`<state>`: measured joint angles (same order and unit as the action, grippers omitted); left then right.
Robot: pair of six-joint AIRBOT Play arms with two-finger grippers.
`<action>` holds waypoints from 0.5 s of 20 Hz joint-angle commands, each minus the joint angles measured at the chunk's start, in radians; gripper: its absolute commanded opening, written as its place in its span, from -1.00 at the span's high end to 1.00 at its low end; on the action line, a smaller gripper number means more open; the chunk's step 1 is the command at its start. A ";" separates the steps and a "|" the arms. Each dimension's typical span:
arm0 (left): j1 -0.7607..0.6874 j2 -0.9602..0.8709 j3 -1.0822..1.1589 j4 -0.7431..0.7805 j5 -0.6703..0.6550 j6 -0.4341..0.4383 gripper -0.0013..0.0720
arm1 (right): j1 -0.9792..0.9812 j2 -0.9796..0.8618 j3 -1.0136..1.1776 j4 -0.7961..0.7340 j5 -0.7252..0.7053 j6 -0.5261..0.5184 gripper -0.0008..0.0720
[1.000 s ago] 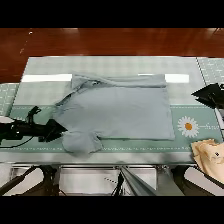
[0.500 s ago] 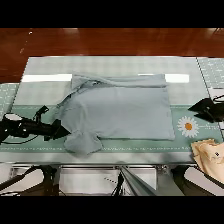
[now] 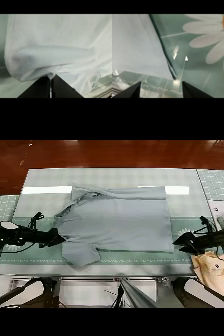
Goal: Fold the shirts.
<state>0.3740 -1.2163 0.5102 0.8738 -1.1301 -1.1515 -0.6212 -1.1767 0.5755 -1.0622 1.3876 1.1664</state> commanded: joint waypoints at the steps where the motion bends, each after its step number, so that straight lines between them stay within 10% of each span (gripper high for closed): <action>1: 0.000 0.002 0.011 -0.049 -0.035 0.000 0.90 | 0.103 0.000 -0.072 -0.001 -0.109 0.003 -0.48; 4: 0.000 0.002 0.011 -0.093 -0.029 0.019 0.90 | 0.233 0.000 -0.084 0.052 -0.249 0.083 -0.46; 6: 0.000 0.002 0.011 -0.132 -0.019 0.044 0.90 | 0.293 0.000 -0.084 0.115 -0.291 0.094 -0.02; 8: 0.000 0.002 0.014 -0.158 -0.008 0.044 0.90 | 0.328 0.000 -0.077 0.150 -0.294 0.092 0.85; 10: 0.000 0.014 0.064 -0.161 -0.050 0.060 0.90 | 0.330 0.018 -0.023 0.192 -0.212 0.047 0.91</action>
<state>0.3740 -1.2114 0.5388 0.7471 -1.1522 -1.1141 -0.3290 -1.1728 0.5156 -0.9600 1.1328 1.2381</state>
